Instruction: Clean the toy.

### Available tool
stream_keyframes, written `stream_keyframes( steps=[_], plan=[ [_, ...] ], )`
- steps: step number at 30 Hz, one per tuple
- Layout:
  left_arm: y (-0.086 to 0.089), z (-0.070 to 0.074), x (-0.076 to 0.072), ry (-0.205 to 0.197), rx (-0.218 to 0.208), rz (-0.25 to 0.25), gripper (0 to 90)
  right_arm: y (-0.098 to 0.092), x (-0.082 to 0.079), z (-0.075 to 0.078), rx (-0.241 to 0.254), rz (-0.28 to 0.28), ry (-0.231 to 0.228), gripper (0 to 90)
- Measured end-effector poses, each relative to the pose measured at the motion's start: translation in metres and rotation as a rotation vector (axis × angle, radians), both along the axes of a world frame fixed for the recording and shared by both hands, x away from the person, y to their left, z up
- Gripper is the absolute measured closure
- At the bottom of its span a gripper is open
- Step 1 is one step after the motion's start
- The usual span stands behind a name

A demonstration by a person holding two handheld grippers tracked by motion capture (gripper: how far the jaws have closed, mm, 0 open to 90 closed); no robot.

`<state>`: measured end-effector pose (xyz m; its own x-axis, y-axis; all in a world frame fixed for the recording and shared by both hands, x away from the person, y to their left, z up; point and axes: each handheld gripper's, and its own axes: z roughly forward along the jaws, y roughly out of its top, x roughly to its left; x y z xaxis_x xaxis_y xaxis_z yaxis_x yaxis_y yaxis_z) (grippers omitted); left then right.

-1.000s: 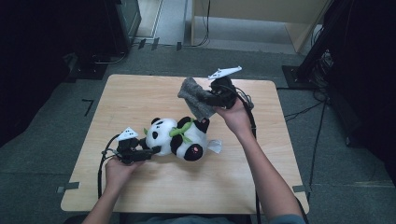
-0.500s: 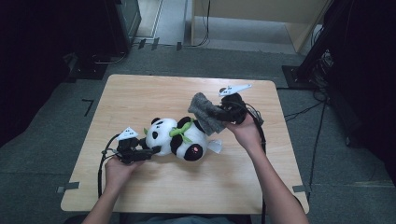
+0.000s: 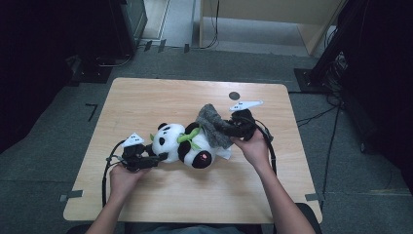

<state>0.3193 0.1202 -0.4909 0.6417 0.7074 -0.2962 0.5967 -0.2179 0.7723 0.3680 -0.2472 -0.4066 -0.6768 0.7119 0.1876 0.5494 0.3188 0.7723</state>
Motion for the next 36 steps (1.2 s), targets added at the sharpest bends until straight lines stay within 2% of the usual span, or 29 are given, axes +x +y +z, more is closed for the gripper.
stream_keyframes(
  steps=[4, 8, 15, 25, 30, 34, 36],
  plan=[
    [0.0, 0.0, 0.0, 0.002, -0.002, 0.001, 31.5, -0.007, -0.001, -0.004, 0.009, -0.022, 0.016, 74.2],
    [0.0, 0.0, 0.0, 0.003, -0.005, 0.002, 31.5, -0.009, -0.004, -0.009, 0.005, -0.031, -0.005, 74.2],
    [0.0, 0.0, 0.001, 0.005, -0.006, 0.001, 31.5, -0.023, -0.003, -0.018, 0.0, -0.069, 0.026, 74.2],
    [0.001, 0.0, 0.001, 0.004, -0.009, 0.0, 31.4, -0.042, 0.005, -0.026, -0.004, -0.134, 0.061, 74.6],
    [0.001, -0.001, 0.0, 0.0, -0.009, -0.001, 31.3, -0.051, 0.004, -0.018, 0.027, -0.164, 0.036, 74.7],
    [0.001, -0.001, 0.0, -0.003, -0.006, -0.001, 31.2, -0.051, 0.002, -0.005, 0.073, -0.159, -0.001, 74.7],
    [0.0, -0.001, -0.001, -0.004, -0.007, 0.002, 31.2, -0.047, 0.002, 0.003, 0.077, -0.145, -0.017, 74.6]
  ],
)
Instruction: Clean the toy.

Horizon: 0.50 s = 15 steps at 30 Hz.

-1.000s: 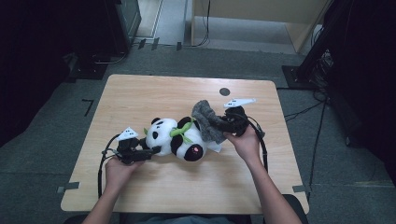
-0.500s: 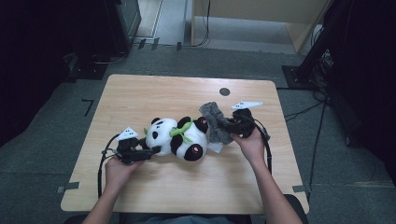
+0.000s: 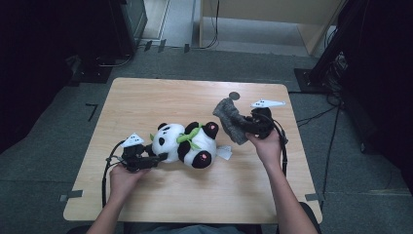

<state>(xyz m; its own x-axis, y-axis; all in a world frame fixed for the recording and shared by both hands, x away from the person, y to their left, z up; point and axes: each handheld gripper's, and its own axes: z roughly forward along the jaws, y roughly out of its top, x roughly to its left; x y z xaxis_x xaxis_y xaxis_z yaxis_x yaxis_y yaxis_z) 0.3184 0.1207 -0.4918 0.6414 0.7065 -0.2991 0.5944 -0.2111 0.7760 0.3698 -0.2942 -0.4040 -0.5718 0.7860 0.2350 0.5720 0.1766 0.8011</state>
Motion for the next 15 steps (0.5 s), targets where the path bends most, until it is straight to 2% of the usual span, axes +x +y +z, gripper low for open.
stream_keyframes(
  steps=[4, 8, 11, 15],
  plan=[
    [0.0, 0.0, -0.001, -0.004, 0.004, 0.001, 31.2, 0.015, -0.002, 0.01, -0.004, 0.038, -0.026, 74.6],
    [0.0, -0.001, -0.001, -0.007, 0.004, 0.004, 31.1, 0.033, -0.002, 0.014, -0.024, 0.082, -0.046, 74.6],
    [0.0, -0.001, -0.002, -0.009, 0.004, 0.005, 31.2, 0.046, -0.003, 0.01, -0.027, 0.117, -0.033, 74.4],
    [0.0, -0.001, -0.002, -0.008, 0.002, 0.006, 31.2, 0.06, -0.004, -0.003, -0.054, 0.159, -0.016, 74.2]
  ],
)
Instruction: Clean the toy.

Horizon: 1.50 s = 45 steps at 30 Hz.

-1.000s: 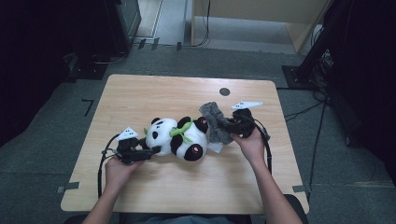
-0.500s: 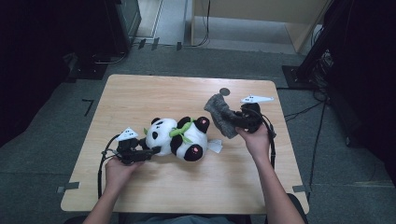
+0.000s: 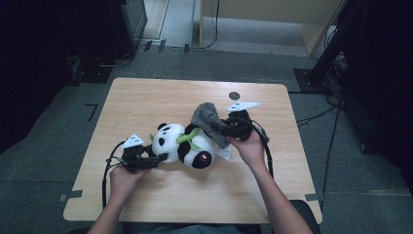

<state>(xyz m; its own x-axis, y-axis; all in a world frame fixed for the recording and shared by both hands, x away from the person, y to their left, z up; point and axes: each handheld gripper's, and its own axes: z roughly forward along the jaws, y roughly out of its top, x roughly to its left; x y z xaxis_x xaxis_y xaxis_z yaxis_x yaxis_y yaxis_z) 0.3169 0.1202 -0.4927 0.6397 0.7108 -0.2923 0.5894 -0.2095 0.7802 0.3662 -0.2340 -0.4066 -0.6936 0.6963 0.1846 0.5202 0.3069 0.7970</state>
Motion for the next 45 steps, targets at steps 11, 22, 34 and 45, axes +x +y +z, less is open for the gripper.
stream_keyframes(
  steps=[11, 22, 34, 45],
  plan=[
    [-0.002, 0.004, 0.003, 0.02, 0.002, 0.01, 32.4, -0.018, -0.001, -0.02, -0.022, -0.045, 0.03, 74.2],
    [0.0, 0.005, 0.006, 0.034, 0.0, -0.006, 31.7, -0.032, 0.001, -0.035, 0.002, -0.064, 0.108, 74.8],
    [0.0, 0.005, 0.006, 0.034, 0.004, -0.008, 31.3, -0.045, 0.002, -0.042, -0.055, -0.118, 0.124, 74.8],
    [-0.001, 0.006, 0.006, 0.034, 0.009, 0.0, 31.0, -0.049, -0.011, -0.006, -0.018, -0.127, 0.022, 75.4]
  ],
)
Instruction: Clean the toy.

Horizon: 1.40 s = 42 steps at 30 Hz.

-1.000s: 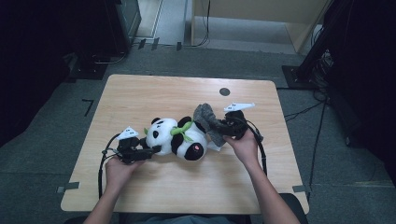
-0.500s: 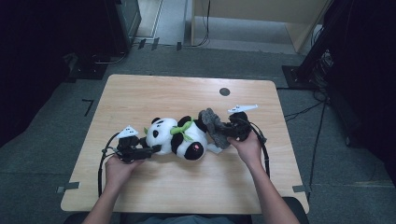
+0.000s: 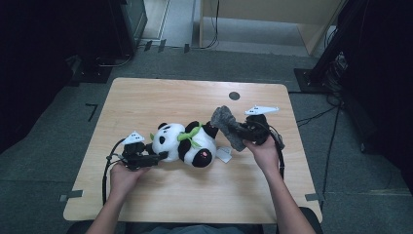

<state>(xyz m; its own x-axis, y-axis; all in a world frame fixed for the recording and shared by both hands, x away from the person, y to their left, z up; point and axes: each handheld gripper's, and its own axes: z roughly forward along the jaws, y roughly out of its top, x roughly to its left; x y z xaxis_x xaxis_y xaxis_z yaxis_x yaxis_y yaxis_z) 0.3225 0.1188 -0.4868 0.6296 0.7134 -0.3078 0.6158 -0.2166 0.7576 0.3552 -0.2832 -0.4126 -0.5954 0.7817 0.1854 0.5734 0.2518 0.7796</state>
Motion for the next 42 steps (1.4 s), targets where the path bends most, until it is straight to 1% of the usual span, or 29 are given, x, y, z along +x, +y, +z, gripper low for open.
stream_keyframes(
  steps=[1, 4, 6, 8, 12, 16, 21, 22, 24, 26, 27, 30, 33, 35, 39, 42],
  plan=[
    [0.0, 0.0, 0.0, -0.002, 0.002, 0.0, 30.9, 0.001, -0.002, 0.005, 0.002, 0.001, -0.005, 75.3],
    [0.0, 0.0, 0.0, -0.007, 0.005, -0.001, 30.7, 0.005, -0.007, 0.018, 0.021, 0.02, -0.038, 75.3],
    [-0.001, 0.0, -0.001, -0.008, 0.005, 0.001, 30.6, 0.011, -0.01, 0.026, 0.034, 0.038, -0.054, 75.3],
    [-0.001, 0.0, -0.001, -0.011, 0.009, 0.0, 30.6, 0.018, -0.013, 0.032, 0.036, 0.062, -0.068, 75.3],
    [-0.001, 0.0, -0.002, -0.012, 0.009, 0.003, 30.5, 0.037, -0.017, 0.038, 0.038, 0.116, -0.085, 75.2],
    [-0.001, -0.001, -0.003, -0.017, 0.01, 0.005, 30.5, 0.057, -0.019, 0.038, 0.033, 0.171, -0.087, 75.2],
    [-0.002, -0.001, -0.004, -0.019, 0.013, 0.009, 30.5, 0.079, -0.017, 0.029, 0.02, 0.225, -0.062, 75.2],
    [-0.002, -0.001, -0.004, -0.019, 0.013, 0.009, 30.5, 0.082, -0.017, 0.026, 0.018, 0.231, -0.057, 75.3],
    [-0.002, -0.001, -0.004, -0.019, 0.011, 0.01, 30.5, 0.088, -0.015, 0.019, 0.018, 0.243, -0.033, 75.2],
    [-0.002, -0.002, -0.004, -0.018, 0.009, 0.011, 30.6, 0.092, -0.013, 0.011, 0.002, 0.256, -0.018, 75.1],
    [-0.002, -0.002, -0.004, -0.019, 0.009, 0.012, 30.6, 0.093, -0.012, 0.007, 0.002, 0.254, -0.008, 75.0],
    [-0.001, -0.002, -0.004, -0.017, 0.011, 0.009, 30.8, 0.094, -0.011, -0.002, 0.003, 0.261, -0.002, 75.1],
    [-0.001, -0.003, -0.004, -0.012, 0.007, 0.005, 31.3, 0.093, -0.012, -0.008, -0.012, 0.273, -0.034, 75.0],
    [-0.001, -0.003, -0.004, -0.011, 0.004, 0.006, 31.7, 0.091, -0.012, -0.011, 0.001, 0.273, -0.04, 74.7],
    [-0.002, -0.003, -0.004, -0.01, 0.006, 0.01, 31.7, 0.084, -0.012, -0.018, 0.044, 0.263, -0.016, 74.3],
    [-0.001, -0.003, -0.004, -0.006, 0.007, 0.007, 31.8, 0.078, -0.017, -0.022, 0.046, 0.259, -0.03, 74.4]
  ],
)
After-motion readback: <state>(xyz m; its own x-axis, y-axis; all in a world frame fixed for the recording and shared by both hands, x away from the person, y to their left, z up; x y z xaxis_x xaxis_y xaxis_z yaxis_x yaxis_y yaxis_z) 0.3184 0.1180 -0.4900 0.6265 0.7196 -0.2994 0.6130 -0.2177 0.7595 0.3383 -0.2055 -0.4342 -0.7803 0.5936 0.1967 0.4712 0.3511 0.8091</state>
